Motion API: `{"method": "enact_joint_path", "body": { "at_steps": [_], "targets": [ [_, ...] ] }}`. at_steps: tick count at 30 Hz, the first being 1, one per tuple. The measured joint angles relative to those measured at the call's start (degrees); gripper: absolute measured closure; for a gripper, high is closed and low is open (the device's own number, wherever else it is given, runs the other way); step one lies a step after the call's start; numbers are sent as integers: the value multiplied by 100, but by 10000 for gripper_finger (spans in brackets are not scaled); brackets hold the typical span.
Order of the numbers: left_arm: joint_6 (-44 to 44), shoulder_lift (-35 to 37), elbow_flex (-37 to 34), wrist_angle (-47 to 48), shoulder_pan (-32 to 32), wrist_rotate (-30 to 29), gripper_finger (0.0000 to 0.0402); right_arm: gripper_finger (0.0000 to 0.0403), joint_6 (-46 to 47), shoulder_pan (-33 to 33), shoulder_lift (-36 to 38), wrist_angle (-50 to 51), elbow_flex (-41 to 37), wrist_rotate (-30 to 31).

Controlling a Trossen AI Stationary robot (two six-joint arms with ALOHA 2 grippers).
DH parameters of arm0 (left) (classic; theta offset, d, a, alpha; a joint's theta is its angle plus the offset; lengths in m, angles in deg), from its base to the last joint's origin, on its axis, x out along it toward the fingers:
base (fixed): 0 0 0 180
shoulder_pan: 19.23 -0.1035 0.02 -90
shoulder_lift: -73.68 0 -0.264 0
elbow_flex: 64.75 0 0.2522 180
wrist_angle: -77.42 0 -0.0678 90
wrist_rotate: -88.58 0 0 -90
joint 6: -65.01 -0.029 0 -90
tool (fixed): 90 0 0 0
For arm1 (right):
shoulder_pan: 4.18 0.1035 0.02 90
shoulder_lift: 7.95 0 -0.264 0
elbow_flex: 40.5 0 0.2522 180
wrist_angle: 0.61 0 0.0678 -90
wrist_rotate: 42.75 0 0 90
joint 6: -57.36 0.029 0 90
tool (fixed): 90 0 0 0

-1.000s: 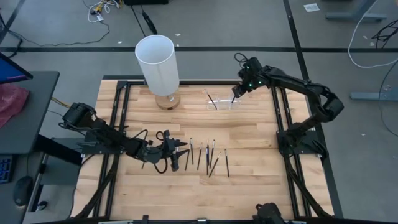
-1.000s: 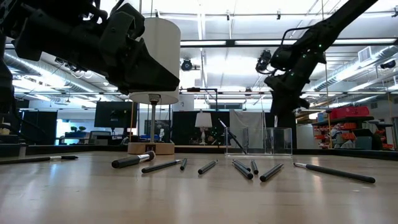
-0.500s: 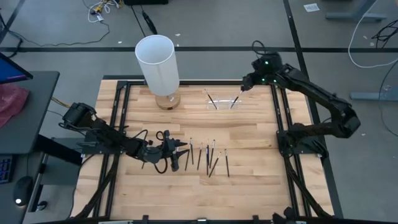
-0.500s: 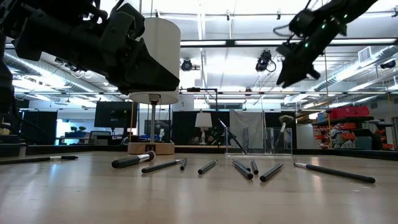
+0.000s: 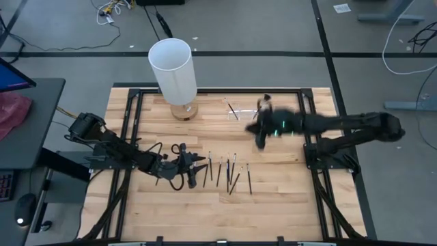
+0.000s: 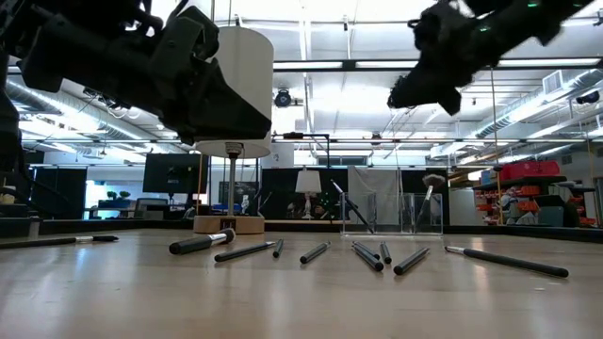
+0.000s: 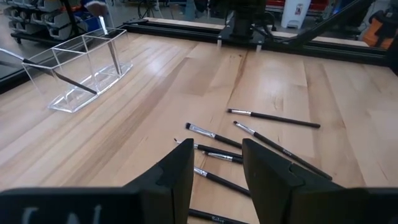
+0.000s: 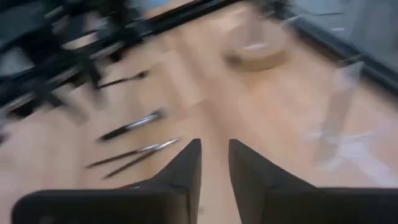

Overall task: Sort items
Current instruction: Put the eyeshadow brush into the transparent organizer

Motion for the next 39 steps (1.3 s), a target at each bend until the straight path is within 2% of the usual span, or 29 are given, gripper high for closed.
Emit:
{"method": "enact_joint_path", "body": {
  "at_steps": [4, 7, 9, 13, 15, 17, 20, 23, 25, 29, 32, 36, 39],
  "targets": [
    [-2, 0, 0, 8, 4, 2, 264, 358, 513, 1657, -289, -1425, -691, 1100],
    [-15, 0, 0, 9, 2, 1, 264, 380, 597, 2644, -686, -2512, -1021, 2009],
    [-15, 0, 0, 8, 0, 0, 264, 392, 536, 3045, -978, -3084, -1148, 2099],
    [-20, 0, 0, 6, -9, 0, 264, 399, 511, 3427, -1421, -3736, -1255, 1295],
    [-22, 0, 0, 8, -9, 0, 264, 395, 91, 3454, -1550, -3894, -1256, 1038],
    [-24, 0, 0, 9, -9, 2, 264, 387, -281, 3415, -1664, -4128, -1259, 1156],
    [-83, 0, 0, 17, -20, 2, 264, 372, 303, 3221, -1755, -4379, -1255, 1779],
    [-85, 0, 0, 21, -22, 0, 264, 349, 738, 3040, -1755, -3899, -1094, 1881],
    [-85, 0, 0, 43, -22, 0, 264, 327, 849, 3002, -1755, -3171, -820, 1835],
    [-83, 0, 0, 57, -20, 0, 264, 268, 1272, 2987, -1794, -782, 91, 1838],
    [-83, 0, 0, 71, -20, 0, 264, 221, 1678, 2987, -1979, 601, 740, 1839],
    [-83, 0, 0, 122, -20, 0, 264, 169, 2226, 2999, -2436, 1340, 1126, 1840],
    [-81, 0, -2, 211, -4, 0, 264, 149, 2743, 3037, -2850, 1512, 1144, 1885]
  ]
}}
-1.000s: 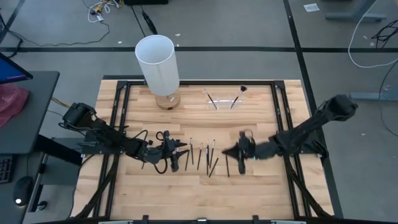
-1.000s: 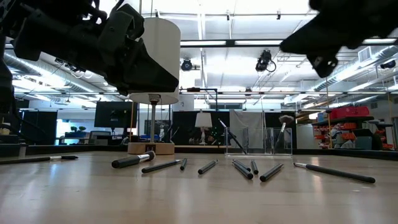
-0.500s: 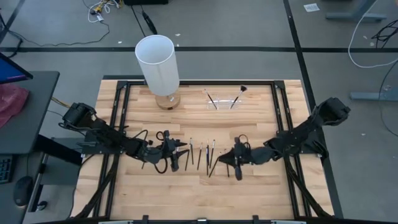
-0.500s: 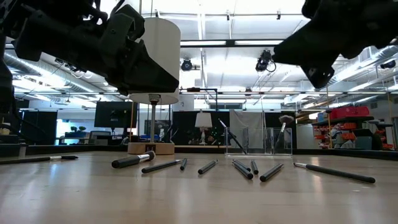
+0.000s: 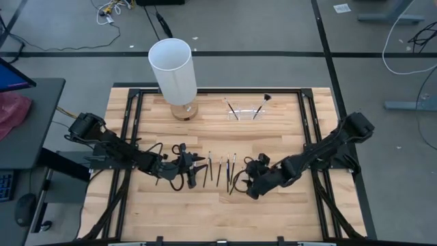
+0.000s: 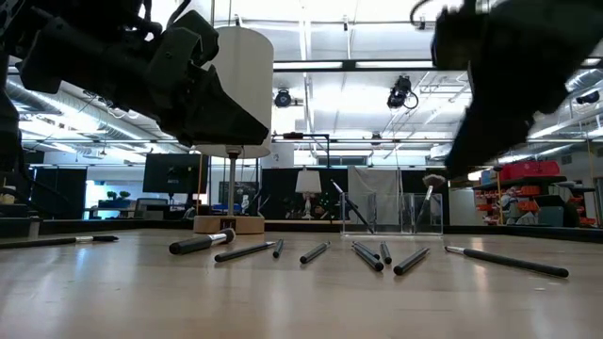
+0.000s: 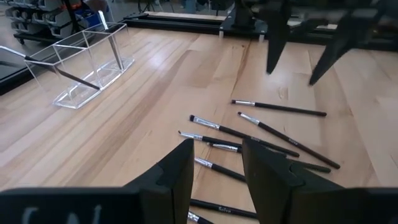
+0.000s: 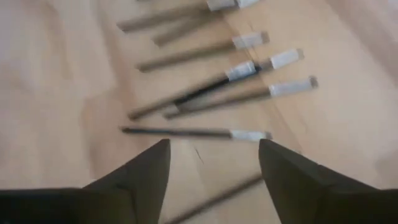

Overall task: Sort items
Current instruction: Put the eyeshadow brush into the transparent organizer

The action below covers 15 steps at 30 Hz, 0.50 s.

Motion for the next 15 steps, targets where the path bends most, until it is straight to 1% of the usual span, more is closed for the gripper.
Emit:
{"method": "enact_joint_path", "body": {
  "at_steps": [2, 4, 8, 11, 15],
  "targets": [
    [0, 0, 0, 46, 0, 0, 264, 146, 454, 50, -287, 156, 0, 297],
    [0, 0, 0, 68, 4, 2, 264, 149, 903, 106, -525, 306, 0, 731],
    [1, 0, 0, 103, 4, 1, 264, 162, 1604, 195, -787, 661, 0, 1383],
    [2, 0, 0, 106, 4, 0, 264, 172, 2041, 263, -900, 914, 0, 1428],
    [2, 0, 0, 110, -4, 2, 264, 184, 2287, 447, -1054, 628, -53, 1429]
  ]
}}
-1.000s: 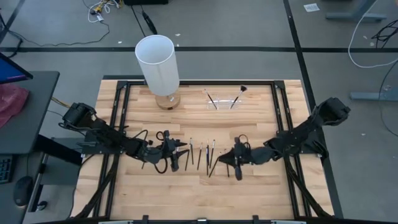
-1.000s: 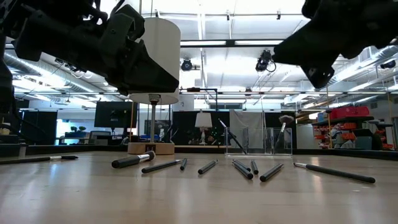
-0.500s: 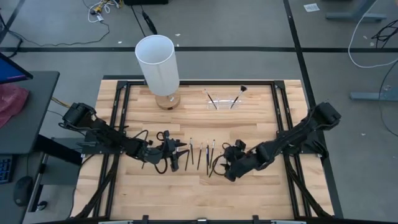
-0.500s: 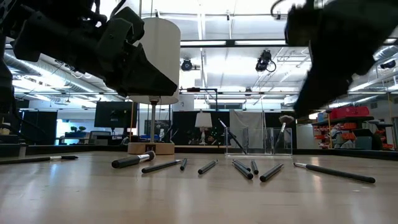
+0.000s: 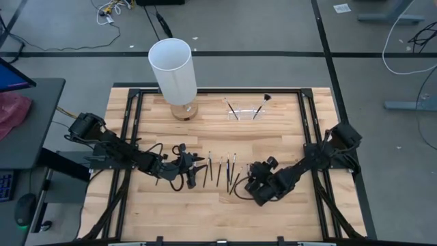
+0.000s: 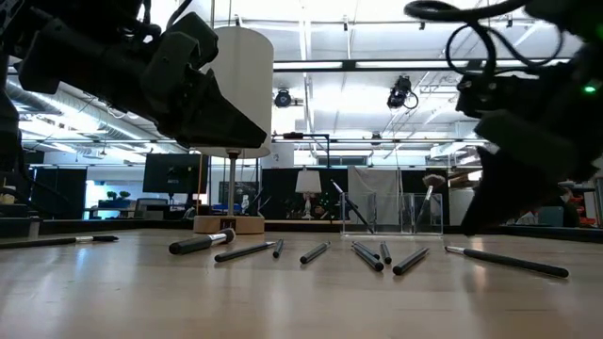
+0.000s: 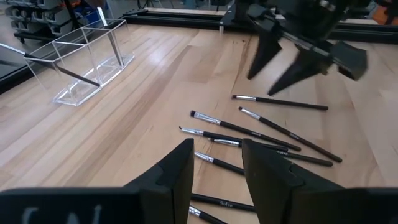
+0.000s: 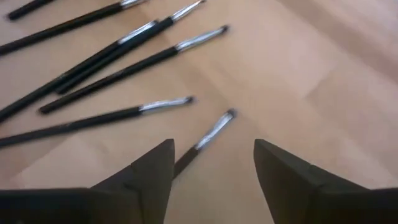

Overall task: Sort items
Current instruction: Put the eyeshadow brush into the transparent organizer

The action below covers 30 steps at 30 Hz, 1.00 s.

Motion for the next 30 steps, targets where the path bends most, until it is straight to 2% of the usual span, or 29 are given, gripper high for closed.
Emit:
{"method": "enact_joint_path", "body": {
  "at_steps": [4, 10, 17, 23, 26, 30],
  "targets": [
    [25, 0, 0, -14, -2, -2, 264, 193, 18, 129, -207, -894, -307, -9],
    [66, 0, 0, -20, -2, -2, 264, 219, 251, 298, -490, -1670, -853, 430],
    [66, 0, 0, -23, -1, -2, 264, 287, 403, 505, -529, -2087, -1332, 880],
    [66, 0, 0, -28, -2, -2, 264, 343, 149, 487, -544, -2477, -1531, 1147],
    [66, 0, 0, -28, -2, -2, 264, 348, 56, 485, -556, -2529, -1541, 1190],
    [68, 0, 0, -28, -2, -2, 264, 325, -17, 472, -559, -2559, -1541, 1188]
  ]
}}
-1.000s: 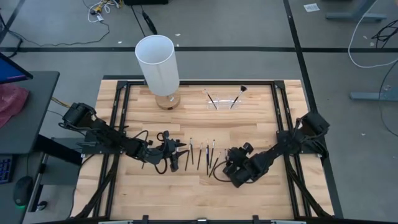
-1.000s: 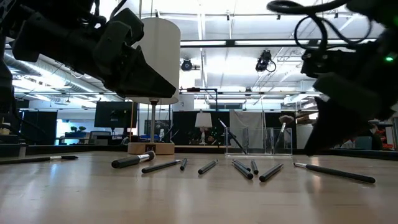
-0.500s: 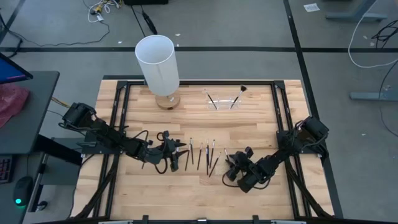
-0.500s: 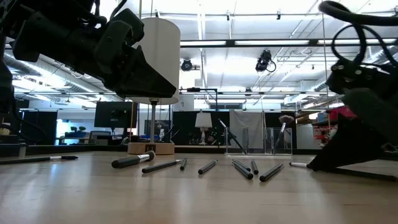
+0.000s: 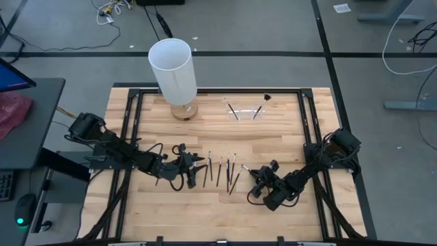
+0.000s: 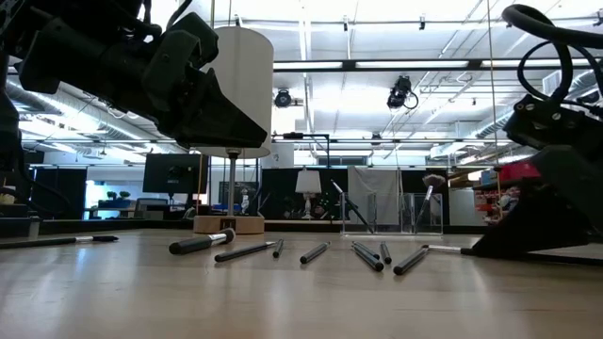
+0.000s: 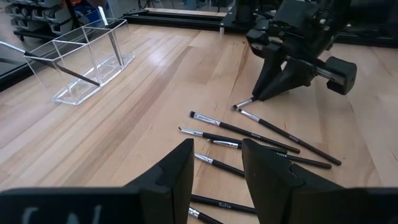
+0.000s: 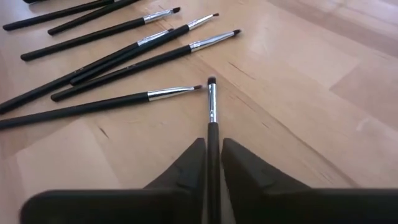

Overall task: Sort items
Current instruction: Put the eyeshadow brush into the transparent organizer

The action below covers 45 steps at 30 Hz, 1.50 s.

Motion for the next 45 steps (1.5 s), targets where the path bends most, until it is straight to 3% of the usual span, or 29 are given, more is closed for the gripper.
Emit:
{"method": "enact_joint_path", "body": {
  "at_steps": [6, 12, 23, 27, 32, 40, 45],
  "targets": [
    [0, 0, 0, 0, 0, 0, 264, 280, -102, -161, -15, -82, -7, 23],
    [-6, 0, 0, 0, 0, 0, 264, 273, -703, -382, -15, -428, -31, -70],
    [-12, 0, 0, 4, 0, 0, 264, 304, -914, -419, 13, -1629, -649, -61],
    [-13, 0, 0, 4, 0, 0, 264, 339, -1160, -435, -29, -1751, -717, 1],
    [-9, 0, 0, 4, 16, 0, 264, 388, -1150, -381, -371, -2015, -719, 532],
    [-7, 0, 0, 5, 75, 5, 264, 392, -1195, -144, -535, -1940, -727, 911],
    [-4, -2, 0, 4, 72, 0, 264, 392, -1195, -90, -283, -1783, -785, 681]
  ]
}}
